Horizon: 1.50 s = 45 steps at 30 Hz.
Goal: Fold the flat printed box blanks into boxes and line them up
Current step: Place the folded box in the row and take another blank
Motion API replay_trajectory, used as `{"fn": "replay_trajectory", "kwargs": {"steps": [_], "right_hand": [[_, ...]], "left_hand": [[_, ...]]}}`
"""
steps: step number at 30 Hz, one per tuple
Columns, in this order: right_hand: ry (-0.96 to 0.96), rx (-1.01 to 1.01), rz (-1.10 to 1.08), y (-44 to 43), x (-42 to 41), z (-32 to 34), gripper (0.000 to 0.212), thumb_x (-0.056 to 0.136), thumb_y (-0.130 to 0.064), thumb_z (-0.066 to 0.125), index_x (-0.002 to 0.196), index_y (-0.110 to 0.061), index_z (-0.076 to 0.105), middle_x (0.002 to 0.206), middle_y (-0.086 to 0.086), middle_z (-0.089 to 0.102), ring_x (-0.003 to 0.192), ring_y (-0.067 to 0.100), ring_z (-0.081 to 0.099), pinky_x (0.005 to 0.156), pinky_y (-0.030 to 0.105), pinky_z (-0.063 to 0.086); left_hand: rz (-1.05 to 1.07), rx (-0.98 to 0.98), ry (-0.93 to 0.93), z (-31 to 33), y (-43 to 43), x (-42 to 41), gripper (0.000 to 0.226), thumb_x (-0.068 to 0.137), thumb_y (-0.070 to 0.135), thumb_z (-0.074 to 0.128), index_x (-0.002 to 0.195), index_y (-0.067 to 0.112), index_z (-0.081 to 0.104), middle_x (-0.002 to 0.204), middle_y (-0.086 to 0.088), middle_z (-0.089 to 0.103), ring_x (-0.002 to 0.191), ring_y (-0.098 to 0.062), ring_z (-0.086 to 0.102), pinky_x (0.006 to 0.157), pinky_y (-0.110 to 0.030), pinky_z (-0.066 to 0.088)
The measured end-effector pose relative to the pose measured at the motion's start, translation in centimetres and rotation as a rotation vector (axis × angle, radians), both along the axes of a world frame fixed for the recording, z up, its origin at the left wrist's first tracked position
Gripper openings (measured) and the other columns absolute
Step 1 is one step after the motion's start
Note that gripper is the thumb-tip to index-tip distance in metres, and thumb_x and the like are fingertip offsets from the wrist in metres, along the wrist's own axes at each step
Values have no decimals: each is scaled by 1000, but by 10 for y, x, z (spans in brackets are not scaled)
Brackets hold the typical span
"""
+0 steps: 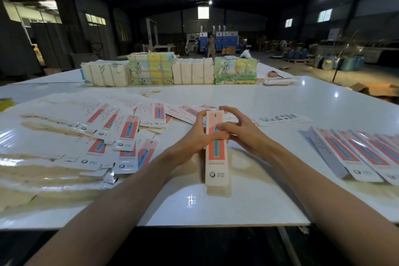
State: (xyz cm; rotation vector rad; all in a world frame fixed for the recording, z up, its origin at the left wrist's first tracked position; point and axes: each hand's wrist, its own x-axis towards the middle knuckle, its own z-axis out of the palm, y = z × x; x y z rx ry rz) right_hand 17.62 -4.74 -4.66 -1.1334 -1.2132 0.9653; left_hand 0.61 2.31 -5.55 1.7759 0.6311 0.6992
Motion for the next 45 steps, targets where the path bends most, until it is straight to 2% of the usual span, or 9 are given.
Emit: {"fn": "replay_trajectory", "kwargs": {"steps": [5, 9, 15, 19, 24, 28, 32, 38, 45], "right_hand": [[-88, -17, -5, 1, 0, 0, 34, 99, -8, 70, 132, -10, 59, 107, 20, 79, 98, 42, 73, 88, 50, 59], [-85, -40, 15, 0, 5, 3, 35, 96, -10, 74, 129, -13, 62, 110, 17, 79, 109, 44, 73, 94, 49, 63], [-129, -14, 4, -4, 1, 1, 31, 99, -25, 74, 126, -12, 64, 110, 18, 79, 104, 49, 72, 98, 59, 57], [-97, 67, -160, -1, 3, 2, 37, 105, -47, 60, 134, -24, 58, 93, 20, 76, 71, 33, 65, 72, 45, 60], [-22, 63, -206, 4, 14, 1, 25, 108, -16, 58, 129, -4, 66, 77, 19, 71, 53, 24, 59, 48, 29, 48], [-157, 144, -230, 2, 17, 1, 21, 107, -5, 56, 120, -5, 72, 79, 18, 75, 58, 23, 61, 54, 30, 52], [-218, 220, -253, 1, 16, 3, 23, 103, 3, 55, 112, -5, 74, 96, 16, 80, 80, 25, 72, 66, 29, 58], [-3, 103, -188, 0, 16, 6, 30, 107, -30, 61, 106, -5, 78, 102, 13, 81, 88, 25, 77, 72, 26, 59], [200, 33, -183, -3, 18, 11, 17, 95, -17, 78, 106, -4, 80, 101, 19, 80, 84, 25, 77, 65, 29, 61]], "left_hand": [[12, 9, 76, 1, -1, 3, 93, 74, 40, 79, 146, 37, 19, 113, -10, 72, 90, -17, 79, 72, -27, 63], [-34, -117, 54, 2, -2, 8, 97, 75, 34, 92, 139, 46, 20, 120, -14, 72, 90, -33, 80, 80, -46, 66], [-22, -148, 31, 2, -7, 5, 92, 81, 13, 89, 143, 34, 24, 116, -18, 70, 88, -34, 79, 70, -42, 65], [-57, -115, 21, 4, -9, 2, 97, 78, 21, 88, 147, 42, 23, 122, -16, 68, 88, -34, 78, 80, -51, 65], [-93, -75, 72, 1, -6, 1, 97, 81, 16, 87, 136, 57, 18, 117, -12, 66, 80, -27, 80, 64, -31, 62], [-118, -205, 95, -1, -2, 4, 95, 75, 16, 92, 121, 64, 23, 105, -9, 77, 87, -37, 80, 66, -37, 65], [-126, -272, 73, 2, -2, 3, 96, 70, 16, 94, 120, 64, 27, 126, -15, 67, 97, -40, 78, 77, -46, 66], [-110, -204, 123, 3, -1, 0, 94, 78, 15, 89, 129, 57, 22, 89, -9, 78, 83, -34, 80, 66, -36, 64], [-115, -94, 127, 10, -6, -1, 91, 77, 16, 89, 108, 77, 29, 113, -18, 68, 75, -31, 79, 62, -35, 63]]}}
